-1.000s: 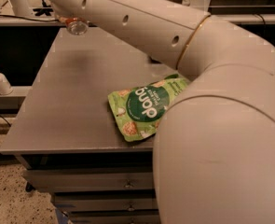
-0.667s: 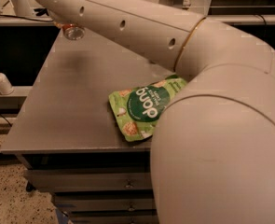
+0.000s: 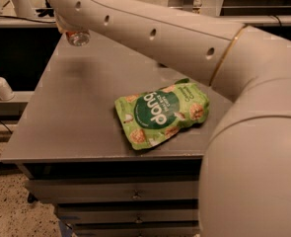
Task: Place coke can upright
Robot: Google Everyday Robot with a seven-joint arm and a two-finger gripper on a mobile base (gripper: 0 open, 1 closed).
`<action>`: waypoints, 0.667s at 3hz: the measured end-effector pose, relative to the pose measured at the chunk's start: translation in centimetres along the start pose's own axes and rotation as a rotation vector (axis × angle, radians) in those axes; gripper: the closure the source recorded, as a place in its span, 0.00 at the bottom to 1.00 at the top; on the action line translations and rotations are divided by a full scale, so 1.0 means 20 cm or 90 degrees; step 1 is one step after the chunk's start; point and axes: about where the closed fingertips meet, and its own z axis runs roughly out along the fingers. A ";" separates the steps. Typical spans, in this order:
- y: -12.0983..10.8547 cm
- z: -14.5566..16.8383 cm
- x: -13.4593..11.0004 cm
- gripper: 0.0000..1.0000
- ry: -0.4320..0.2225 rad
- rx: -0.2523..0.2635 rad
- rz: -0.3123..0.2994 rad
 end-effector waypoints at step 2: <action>0.05 -0.10 -0.01 1.00 0.077 0.190 0.043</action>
Offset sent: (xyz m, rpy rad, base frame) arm -0.0287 -0.0348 0.0224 0.3993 -0.0147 0.4434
